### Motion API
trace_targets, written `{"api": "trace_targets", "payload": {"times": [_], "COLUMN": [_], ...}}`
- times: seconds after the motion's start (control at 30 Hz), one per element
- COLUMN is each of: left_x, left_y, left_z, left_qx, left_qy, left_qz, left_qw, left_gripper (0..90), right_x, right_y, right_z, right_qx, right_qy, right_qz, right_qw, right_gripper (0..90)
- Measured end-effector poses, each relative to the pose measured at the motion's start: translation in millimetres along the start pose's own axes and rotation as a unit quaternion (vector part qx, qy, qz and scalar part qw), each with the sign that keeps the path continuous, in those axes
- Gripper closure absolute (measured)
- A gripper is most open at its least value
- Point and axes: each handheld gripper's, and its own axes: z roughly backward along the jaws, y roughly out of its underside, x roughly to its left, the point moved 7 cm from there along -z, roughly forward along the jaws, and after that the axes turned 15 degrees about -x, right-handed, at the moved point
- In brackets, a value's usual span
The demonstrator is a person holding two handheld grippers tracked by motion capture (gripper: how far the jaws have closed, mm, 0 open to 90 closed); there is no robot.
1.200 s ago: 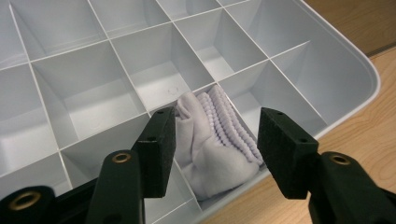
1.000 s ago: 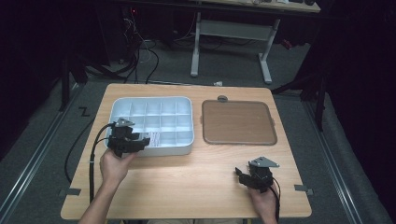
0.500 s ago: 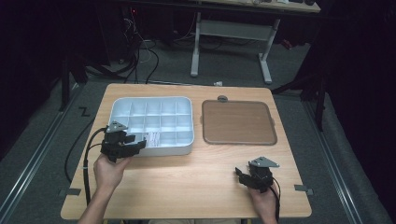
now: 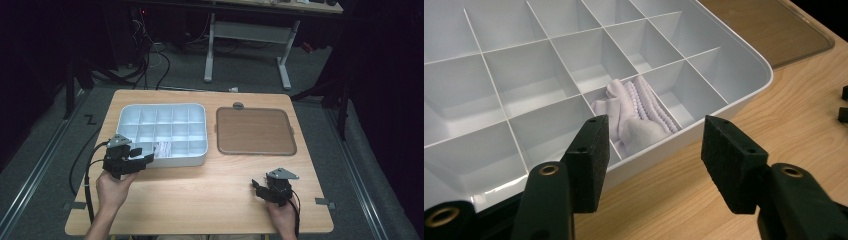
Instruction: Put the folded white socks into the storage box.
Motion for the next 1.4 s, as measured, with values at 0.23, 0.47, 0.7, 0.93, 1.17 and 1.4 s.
{"api": "trace_targets", "payload": {"times": [0.23,0.47,0.7,0.93,1.17,1.4], "left_x": [-1.1,-0.6,0.0,2.0,4.2,6.5], "left_y": [1.0,3.4,6.0,9.4,11.7,15.3], "left_z": [4.4,8.3,11.5,15.9,18.7,21.7], "left_qx": [-0.002,0.0,0.0,-0.003,-0.004,-0.003], "left_qy": [0.003,0.005,0.006,0.006,0.003,0.001], "left_qz": [0.006,0.011,0.016,0.022,0.03,0.036], "left_qw": [1.0,0.9999,0.9999,0.9997,0.9995,0.9993], "left_gripper": [44.7,44.2,43.7,43.4,43.2,42.9], "right_x": [0.0,0.0,0.0,0.0,0.0,0.1], "right_y": [0.0,0.0,0.0,0.0,0.0,0.0], "right_z": [0.0,0.0,0.0,0.0,0.0,0.0], "right_qx": [0.0,0.0,0.0,0.0,0.0,0.0], "right_qy": [0.0,0.0,0.0,0.0,0.0,0.0], "right_qz": [0.0,0.0,0.0,0.0,0.0,0.0], "right_qw": [1.0,1.0,1.0,1.0,1.0,1.0], "right_gripper": [36.8,36.8,36.8,36.8,36.8,36.7]}}
